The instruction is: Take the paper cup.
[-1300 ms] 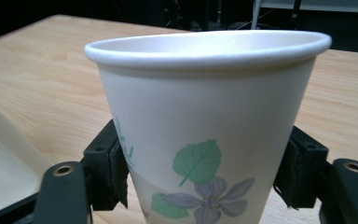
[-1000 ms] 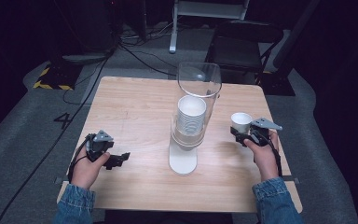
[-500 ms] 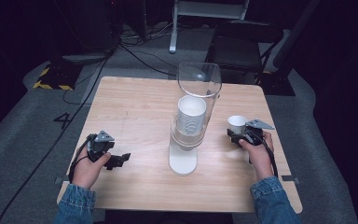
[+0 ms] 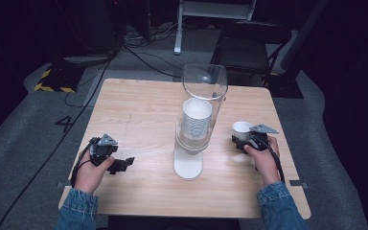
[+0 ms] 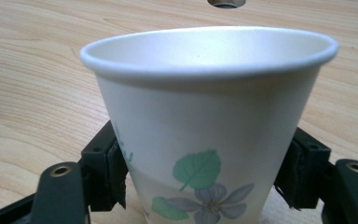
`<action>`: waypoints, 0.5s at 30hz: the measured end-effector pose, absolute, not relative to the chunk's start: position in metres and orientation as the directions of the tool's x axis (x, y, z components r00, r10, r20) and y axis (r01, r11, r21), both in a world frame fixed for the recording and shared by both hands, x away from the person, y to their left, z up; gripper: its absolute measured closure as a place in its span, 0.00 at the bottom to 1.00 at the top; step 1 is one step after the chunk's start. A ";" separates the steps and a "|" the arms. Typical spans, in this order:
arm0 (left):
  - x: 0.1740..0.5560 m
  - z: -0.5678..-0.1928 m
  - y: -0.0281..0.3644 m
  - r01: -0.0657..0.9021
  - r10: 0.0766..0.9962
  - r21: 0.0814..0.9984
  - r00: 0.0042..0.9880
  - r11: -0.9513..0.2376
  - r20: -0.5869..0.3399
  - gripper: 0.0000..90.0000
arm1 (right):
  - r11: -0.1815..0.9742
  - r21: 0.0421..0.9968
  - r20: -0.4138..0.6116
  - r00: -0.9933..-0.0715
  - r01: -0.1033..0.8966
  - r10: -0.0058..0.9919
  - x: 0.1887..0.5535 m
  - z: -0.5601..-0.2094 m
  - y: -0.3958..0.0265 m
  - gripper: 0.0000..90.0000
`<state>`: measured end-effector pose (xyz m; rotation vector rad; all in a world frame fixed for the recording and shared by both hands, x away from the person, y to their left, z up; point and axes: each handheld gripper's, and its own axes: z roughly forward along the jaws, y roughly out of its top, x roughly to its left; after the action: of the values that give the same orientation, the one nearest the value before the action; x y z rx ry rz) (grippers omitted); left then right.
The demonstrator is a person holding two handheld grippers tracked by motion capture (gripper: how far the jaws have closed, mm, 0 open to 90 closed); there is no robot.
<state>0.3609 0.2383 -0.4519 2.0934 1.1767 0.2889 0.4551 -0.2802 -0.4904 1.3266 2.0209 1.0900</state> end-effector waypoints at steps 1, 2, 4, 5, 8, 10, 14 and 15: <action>0.361 -0.452 0.238 0.658 0.816 0.675 0.560 -0.334 -0.141 0.18 | 0.209 0.823 0.030 -0.408 0.528 0.912 0.454 -0.491 -0.280 0.33; 0.361 -0.452 0.238 0.656 0.817 0.677 0.560 -0.334 -0.139 0.18 | 0.210 0.822 0.030 -0.408 0.530 0.913 0.453 -0.491 -0.280 0.33; 0.362 -0.452 0.237 0.656 0.815 0.678 0.561 -0.333 -0.143 0.18 | 0.210 0.817 0.030 -0.405 0.537 0.914 0.451 -0.491 -0.280 0.33; 0.362 -0.452 0.236 0.655 0.813 0.675 0.565 -0.338 -0.141 0.18 | 0.212 0.814 0.030 -0.404 0.540 0.914 0.451 -0.491 -0.281 0.32; 0.363 -0.452 0.235 0.655 0.809 0.674 0.569 -0.341 -0.144 0.18 | 0.228 0.796 0.025 -0.407 0.561 0.913 0.448 -0.493 -0.282 0.32; 0.364 -0.452 0.234 0.651 0.808 0.677 0.572 -0.344 -0.140 0.18 | 0.230 0.793 0.023 -0.405 0.565 0.914 0.447 -0.494 -0.283 0.31; 0.366 -0.452 0.233 0.652 0.808 0.675 0.572 -0.345 -0.139 0.18 | 0.239 0.793 0.012 -0.408 0.560 0.913 0.445 -0.494 -0.285 0.24; 0.366 -0.451 0.232 0.651 0.807 0.675 0.574 -0.348 -0.137 0.18 | 0.241 0.793 0.012 -0.410 0.560 0.912 0.445 -0.493 -0.285 0.21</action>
<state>0.3658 0.2323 -0.4515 2.1037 1.1586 0.2865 0.4448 -0.2847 -0.4930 1.3429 2.0623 1.0256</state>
